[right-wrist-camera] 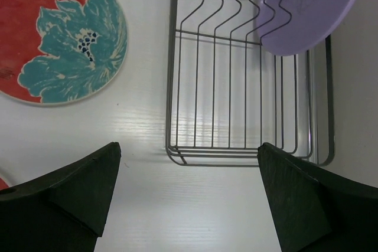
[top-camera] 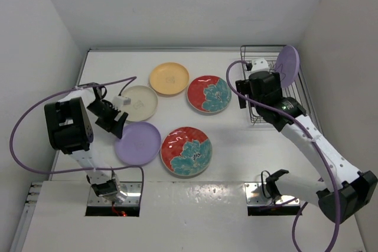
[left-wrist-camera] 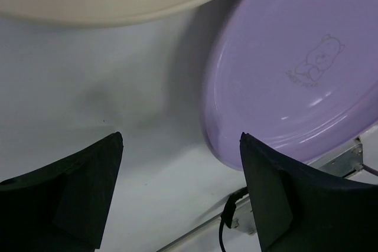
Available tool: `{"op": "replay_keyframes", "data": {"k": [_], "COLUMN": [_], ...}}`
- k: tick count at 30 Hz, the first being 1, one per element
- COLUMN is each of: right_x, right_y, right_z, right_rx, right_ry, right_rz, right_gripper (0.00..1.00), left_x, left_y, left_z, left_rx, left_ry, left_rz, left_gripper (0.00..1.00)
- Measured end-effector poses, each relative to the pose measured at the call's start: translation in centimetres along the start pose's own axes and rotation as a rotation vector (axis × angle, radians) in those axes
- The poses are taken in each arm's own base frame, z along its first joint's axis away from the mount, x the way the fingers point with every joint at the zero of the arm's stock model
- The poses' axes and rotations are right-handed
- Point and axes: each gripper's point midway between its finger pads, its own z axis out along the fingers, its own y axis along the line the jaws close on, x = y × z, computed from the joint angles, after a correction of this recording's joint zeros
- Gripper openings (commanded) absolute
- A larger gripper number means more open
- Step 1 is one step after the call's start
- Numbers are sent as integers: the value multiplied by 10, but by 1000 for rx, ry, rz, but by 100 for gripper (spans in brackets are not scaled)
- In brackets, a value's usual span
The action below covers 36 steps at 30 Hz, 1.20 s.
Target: Load the plates into the dish rack
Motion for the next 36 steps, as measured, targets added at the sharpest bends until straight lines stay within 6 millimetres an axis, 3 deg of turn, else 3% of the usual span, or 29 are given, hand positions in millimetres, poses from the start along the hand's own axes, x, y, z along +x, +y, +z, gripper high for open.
{"op": "replay_keyframes", "data": {"k": [4, 5, 7, 9, 13, 14, 19, 21, 23, 26, 28, 30, 32, 34, 36], "right_x": [-1, -2, -3, -4, -9, -11, -13, -12, -11, -18, -32, -45, -60, -73, -85], "right_y": [6, 7, 5, 4, -1, -1, 2, 11, 25, 55, 82, 105, 129, 147, 165], "right_z": [-3, -4, -6, -8, -16, -18, -22, -23, -23, -27, -32, -33, -32, -26, -19], "right_rx": [1, 4, 16, 18, 22, 22, 6, -39, -114, -278, -414, -518, -614, -683, -748], "right_ry": [-9, -12, -21, -30, -62, -70, -84, -81, -69, -53, -58, -68, -71, -65, -56], "right_rz": [-40, -44, -46, -42, -25, -21, -24, -37, -58, -85, -82, -59, -7, 43, 83], "right_gripper": [97, 97, 97, 97, 97, 97, 94, 94, 94, 94, 100, 100, 100, 98, 95], "left_x": [-1, 0, 4, 10, 13, 10, 8, -1, -24, -83, -126, -164, -194, -214, -224], "left_y": [-2, -4, -11, -17, -25, -27, -33, -29, -21, -10, -17, -48, -98, -142, -169], "left_z": [8, 11, 17, 22, 20, 18, 9, -7, -37, -109, -161, -201, -224, -233, -227], "left_rx": [14, 19, 33, 53, 62, 66, 73, 62, 21, -128, -238, -299, -262, -188, -117], "left_ry": [-11, -14, -9, -4, -27, -43, -57, -68, -124, -291, -433, -575, -692, -769, -785], "left_rz": [3, 4, 0, 3, 26, 25, 53, 88, 157, 288, 379, 478, 572, 638, 655], "left_gripper": [65, 51, 43, 42, 5, 0, 0, 0, 0, 0, 0, 0, 0, 0, 0]}}
